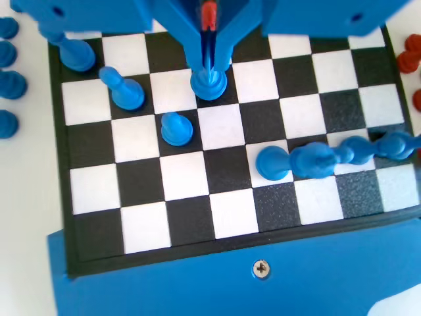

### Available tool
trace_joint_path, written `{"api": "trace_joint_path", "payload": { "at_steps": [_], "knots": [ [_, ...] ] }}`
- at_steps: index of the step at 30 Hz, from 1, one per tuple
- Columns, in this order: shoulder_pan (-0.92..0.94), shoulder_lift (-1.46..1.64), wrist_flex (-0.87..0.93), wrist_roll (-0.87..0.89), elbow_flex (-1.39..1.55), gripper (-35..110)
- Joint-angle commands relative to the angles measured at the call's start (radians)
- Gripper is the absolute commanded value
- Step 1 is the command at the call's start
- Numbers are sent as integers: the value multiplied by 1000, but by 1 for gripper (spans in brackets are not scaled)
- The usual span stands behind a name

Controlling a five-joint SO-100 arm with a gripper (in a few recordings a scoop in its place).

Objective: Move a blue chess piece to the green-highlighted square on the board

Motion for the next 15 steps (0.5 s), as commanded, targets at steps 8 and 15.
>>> {"api": "trace_joint_path", "payload": {
  "at_steps": [8,15],
  "knots": [
    [-26,55,158,54,-196,1],
    [-31,41,183,92,-311,1]
  ]
}}
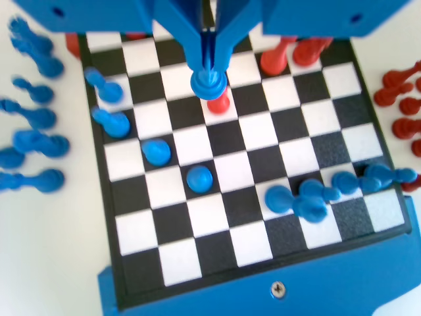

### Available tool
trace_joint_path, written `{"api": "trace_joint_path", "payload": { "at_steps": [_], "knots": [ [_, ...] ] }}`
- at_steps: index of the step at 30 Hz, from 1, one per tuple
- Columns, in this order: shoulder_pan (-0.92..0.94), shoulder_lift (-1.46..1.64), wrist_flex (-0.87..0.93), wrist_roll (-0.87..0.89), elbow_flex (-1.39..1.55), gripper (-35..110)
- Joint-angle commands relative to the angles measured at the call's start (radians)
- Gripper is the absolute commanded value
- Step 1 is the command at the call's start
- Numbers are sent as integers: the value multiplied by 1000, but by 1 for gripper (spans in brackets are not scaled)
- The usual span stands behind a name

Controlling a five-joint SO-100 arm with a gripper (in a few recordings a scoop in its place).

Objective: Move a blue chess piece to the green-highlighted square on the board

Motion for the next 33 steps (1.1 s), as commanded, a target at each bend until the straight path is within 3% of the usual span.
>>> {"api": "trace_joint_path", "payload": {
  "at_steps": [1,15,33],
  "knots": [
    [-26,31,18,11,-103,1],
    [-44,-183,-8,41,-264,1],
    [-64,-262,-71,34,-253,1]
  ]
}}
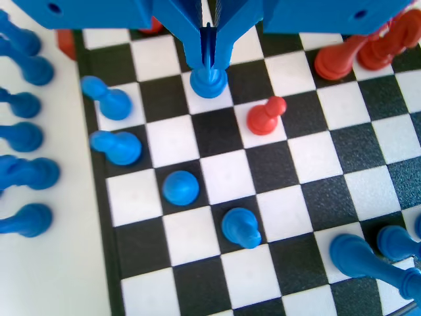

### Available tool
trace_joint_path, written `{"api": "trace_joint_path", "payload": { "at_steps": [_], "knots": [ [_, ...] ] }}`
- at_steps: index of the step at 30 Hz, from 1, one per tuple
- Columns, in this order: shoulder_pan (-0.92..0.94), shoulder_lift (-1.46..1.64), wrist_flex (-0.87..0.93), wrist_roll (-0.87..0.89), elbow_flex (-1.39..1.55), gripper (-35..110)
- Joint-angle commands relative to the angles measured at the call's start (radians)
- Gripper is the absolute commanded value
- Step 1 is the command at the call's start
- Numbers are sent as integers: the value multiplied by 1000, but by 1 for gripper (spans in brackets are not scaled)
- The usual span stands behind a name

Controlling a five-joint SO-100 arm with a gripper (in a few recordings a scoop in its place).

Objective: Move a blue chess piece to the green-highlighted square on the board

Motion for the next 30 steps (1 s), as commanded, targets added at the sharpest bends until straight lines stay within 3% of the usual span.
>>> {"api": "trace_joint_path", "payload": {
  "at_steps": [1,8,20,30],
  "knots": [
    [-12,29,-5,-11,-25,1],
    [-18,29,-6,-17,-14,2],
    [8,67,0,-44,-11,17],
    [46,164,123,-60,-132,17]
  ]
}}
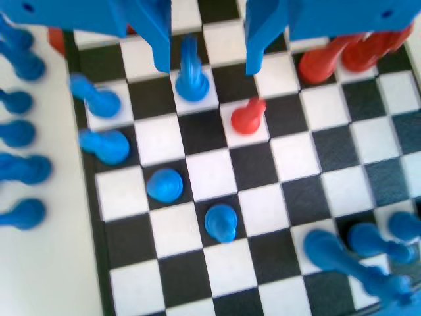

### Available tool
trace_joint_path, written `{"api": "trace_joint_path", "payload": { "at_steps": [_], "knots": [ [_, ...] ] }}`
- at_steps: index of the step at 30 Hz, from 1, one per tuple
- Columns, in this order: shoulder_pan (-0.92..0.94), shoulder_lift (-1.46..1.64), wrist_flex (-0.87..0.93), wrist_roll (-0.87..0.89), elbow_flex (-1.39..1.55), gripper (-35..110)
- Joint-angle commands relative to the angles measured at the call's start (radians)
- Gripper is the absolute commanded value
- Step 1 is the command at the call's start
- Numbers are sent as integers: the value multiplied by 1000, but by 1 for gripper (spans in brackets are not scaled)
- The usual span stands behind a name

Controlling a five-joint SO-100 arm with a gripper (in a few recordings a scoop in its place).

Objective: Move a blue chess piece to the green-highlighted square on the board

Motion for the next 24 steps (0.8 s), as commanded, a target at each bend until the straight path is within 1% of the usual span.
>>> {"api": "trace_joint_path", "payload": {
  "at_steps": [1,8,14,19,24],
  "knots": [
    [17,172,69,-26,-101,17],
    [54,331,198,-75,-187,8],
    [86,499,396,-161,-262,1],
    [104,687,528,-256,-268,1],
    [124,936,652,-365,-178,1]
  ]
}}
